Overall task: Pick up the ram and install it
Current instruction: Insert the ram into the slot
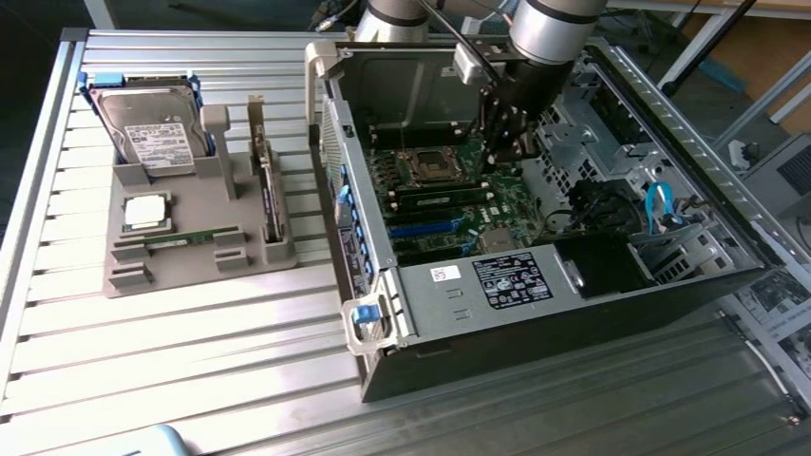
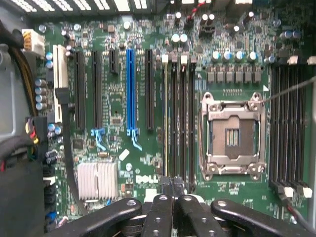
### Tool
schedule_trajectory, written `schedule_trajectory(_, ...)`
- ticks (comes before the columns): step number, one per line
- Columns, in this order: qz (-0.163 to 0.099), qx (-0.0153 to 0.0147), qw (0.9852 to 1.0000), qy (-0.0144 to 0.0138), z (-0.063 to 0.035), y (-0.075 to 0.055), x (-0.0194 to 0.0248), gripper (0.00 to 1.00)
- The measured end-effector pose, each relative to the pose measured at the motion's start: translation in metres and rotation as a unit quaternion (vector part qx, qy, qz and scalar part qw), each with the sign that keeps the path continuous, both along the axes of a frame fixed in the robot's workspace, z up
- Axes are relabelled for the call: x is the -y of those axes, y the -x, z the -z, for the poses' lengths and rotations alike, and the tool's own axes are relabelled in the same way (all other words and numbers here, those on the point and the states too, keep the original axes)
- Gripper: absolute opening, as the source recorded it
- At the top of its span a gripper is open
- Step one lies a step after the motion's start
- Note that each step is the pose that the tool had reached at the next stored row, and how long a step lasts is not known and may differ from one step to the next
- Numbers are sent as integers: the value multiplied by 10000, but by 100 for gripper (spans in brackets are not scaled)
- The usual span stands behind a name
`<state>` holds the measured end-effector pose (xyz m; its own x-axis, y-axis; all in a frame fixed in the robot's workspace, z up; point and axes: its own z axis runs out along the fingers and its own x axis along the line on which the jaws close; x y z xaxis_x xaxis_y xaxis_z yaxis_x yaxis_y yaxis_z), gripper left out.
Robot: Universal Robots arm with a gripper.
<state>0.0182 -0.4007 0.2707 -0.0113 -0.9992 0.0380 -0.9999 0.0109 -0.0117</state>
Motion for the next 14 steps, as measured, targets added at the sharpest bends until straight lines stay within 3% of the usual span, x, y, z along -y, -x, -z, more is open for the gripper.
schedule_trajectory(14,0,-1,10000,0,0,-183,0,11)
